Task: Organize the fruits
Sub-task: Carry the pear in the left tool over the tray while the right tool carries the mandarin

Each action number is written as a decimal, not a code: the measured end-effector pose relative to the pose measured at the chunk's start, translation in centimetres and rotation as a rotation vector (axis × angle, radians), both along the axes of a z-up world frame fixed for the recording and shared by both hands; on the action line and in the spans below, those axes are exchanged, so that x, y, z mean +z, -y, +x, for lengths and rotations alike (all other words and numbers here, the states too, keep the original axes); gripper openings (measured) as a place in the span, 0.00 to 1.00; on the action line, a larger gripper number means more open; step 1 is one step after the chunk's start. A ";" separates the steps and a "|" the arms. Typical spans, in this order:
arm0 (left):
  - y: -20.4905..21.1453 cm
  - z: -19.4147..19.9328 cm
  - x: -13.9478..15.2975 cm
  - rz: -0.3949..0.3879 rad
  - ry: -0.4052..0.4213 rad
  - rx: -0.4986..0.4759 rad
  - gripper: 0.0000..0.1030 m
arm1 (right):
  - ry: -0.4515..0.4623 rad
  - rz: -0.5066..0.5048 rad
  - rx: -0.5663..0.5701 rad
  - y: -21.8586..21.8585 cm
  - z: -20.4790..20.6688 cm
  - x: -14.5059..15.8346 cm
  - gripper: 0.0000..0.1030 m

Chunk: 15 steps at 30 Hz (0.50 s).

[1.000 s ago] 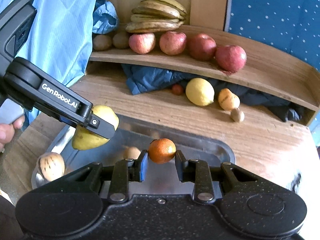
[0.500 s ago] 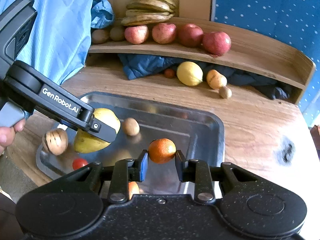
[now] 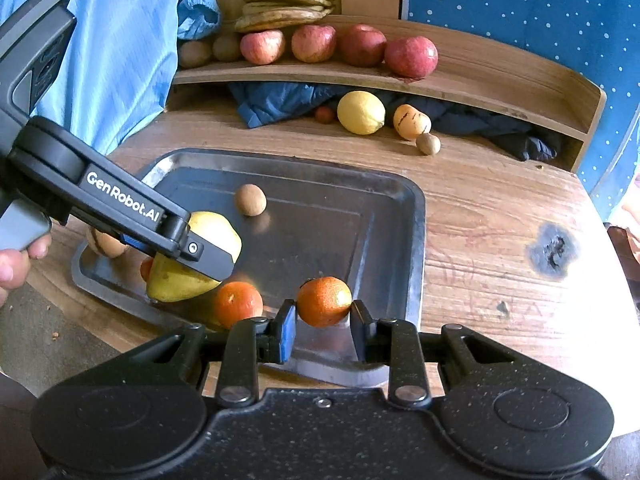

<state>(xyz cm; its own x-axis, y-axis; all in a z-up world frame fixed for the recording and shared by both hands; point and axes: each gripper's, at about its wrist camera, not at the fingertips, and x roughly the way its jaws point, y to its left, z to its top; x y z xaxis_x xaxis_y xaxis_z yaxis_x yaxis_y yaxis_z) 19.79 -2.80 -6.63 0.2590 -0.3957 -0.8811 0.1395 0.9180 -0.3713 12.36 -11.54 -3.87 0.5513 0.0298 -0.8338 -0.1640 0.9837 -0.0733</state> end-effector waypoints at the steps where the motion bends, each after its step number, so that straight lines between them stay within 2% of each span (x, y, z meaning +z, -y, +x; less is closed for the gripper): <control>1: 0.1 -0.1 0.0 0.001 0.000 0.000 0.56 | -0.001 0.000 0.002 0.0 -0.1 -0.1 0.29; 15: 0.8 -0.6 0.1 0.051 0.006 0.018 0.56 | -0.015 0.012 0.018 0.5 -1.0 -0.5 0.29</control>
